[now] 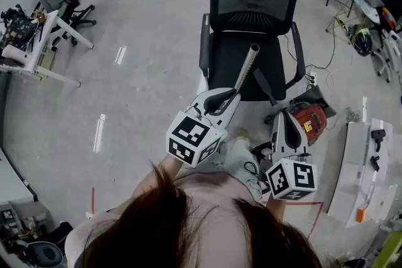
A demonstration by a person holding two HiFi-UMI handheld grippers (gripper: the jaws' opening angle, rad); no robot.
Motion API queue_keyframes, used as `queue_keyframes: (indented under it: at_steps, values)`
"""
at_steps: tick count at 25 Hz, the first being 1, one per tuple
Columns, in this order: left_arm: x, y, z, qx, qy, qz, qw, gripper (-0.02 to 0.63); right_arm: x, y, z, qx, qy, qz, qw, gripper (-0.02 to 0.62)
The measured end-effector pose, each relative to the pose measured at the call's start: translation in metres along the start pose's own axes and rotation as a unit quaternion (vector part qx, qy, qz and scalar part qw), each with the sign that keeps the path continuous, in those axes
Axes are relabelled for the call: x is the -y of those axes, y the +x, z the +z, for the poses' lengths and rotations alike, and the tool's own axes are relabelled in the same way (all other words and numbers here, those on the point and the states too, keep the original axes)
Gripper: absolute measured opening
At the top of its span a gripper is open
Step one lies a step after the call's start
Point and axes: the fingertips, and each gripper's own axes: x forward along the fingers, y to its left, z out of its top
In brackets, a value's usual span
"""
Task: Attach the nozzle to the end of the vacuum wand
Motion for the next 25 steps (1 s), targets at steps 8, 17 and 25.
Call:
queue_keyframes:
  at_steps: [8,17,25]
  values:
    - [-0.009,0.038,0.003,0.002,-0.029,0.063,0.9976,0.018,0.038,0.025,0.015,-0.026,-0.025,0.049,0.998,0.028]
    - [-0.017,0.075,0.005,0.004,-0.047,0.113,0.9924,0.018,0.083,0.044,0.019,-0.053,-0.046,0.073,0.995,0.028]
    - [-0.033,0.105,-0.006,-0.008,-0.062,0.149,0.9868,0.02,0.116,0.062,0.023,-0.063,-0.066,0.084,0.992,0.028]
